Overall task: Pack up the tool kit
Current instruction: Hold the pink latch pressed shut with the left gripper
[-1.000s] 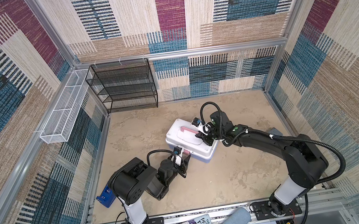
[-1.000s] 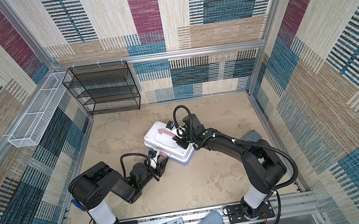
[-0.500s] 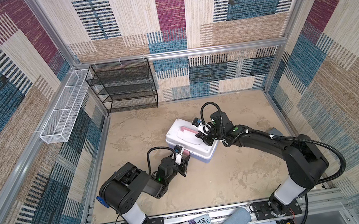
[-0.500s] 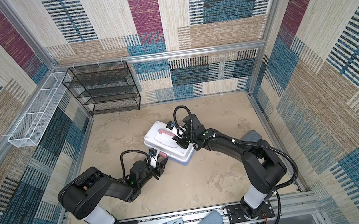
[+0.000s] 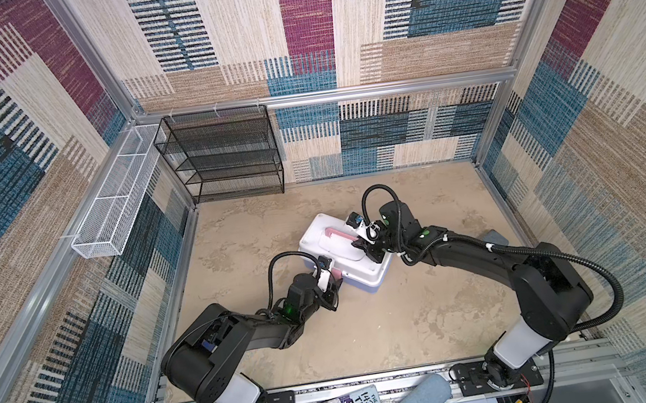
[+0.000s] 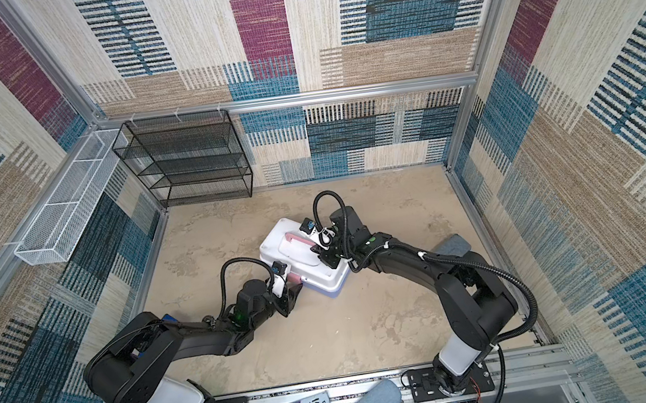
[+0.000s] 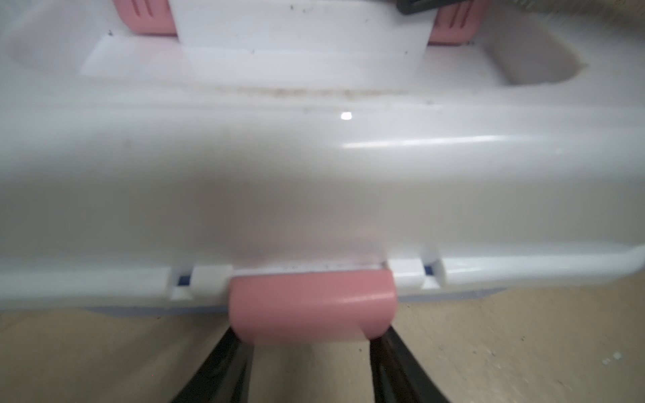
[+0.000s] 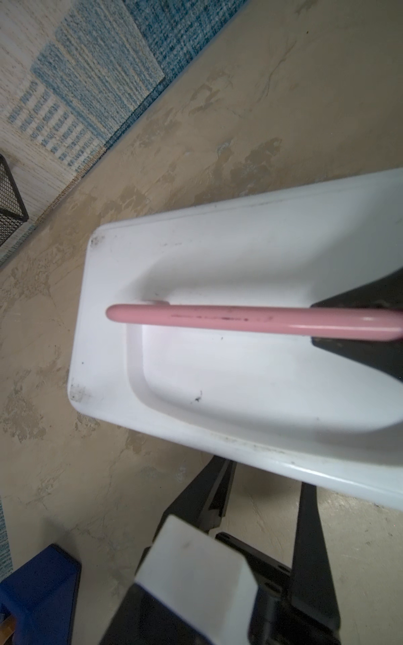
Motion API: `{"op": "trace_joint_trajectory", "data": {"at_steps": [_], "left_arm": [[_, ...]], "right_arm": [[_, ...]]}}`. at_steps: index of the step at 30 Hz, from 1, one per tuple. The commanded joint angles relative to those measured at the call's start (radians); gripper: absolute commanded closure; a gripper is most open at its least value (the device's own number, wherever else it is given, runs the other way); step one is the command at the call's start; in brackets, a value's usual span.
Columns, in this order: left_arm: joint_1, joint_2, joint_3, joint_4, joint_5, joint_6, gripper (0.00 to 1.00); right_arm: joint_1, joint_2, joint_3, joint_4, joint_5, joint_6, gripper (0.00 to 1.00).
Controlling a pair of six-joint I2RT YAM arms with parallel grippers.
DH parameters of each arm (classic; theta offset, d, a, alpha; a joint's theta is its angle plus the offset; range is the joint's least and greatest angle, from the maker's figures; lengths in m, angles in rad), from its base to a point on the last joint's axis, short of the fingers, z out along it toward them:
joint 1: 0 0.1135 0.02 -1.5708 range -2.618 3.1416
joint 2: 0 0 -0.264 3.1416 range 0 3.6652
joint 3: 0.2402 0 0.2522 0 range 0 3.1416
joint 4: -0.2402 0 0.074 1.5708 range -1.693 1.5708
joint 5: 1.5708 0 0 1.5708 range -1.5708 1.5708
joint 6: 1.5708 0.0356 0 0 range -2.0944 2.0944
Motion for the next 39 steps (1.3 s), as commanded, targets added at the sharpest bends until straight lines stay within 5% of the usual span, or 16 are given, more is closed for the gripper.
{"op": "trace_joint_trajectory", "data": {"at_steps": [1,39], "left_arm": [[0.001,-0.032,0.030,0.052,0.000,0.028,0.54],[0.005,-0.023,0.149,-0.129,0.049,0.060,0.55]], "right_arm": [[0.000,0.001,-0.017,-0.125,0.029,0.014,0.88],[0.000,-0.019,-0.056,-0.090,0.003,0.015,0.88]]}}
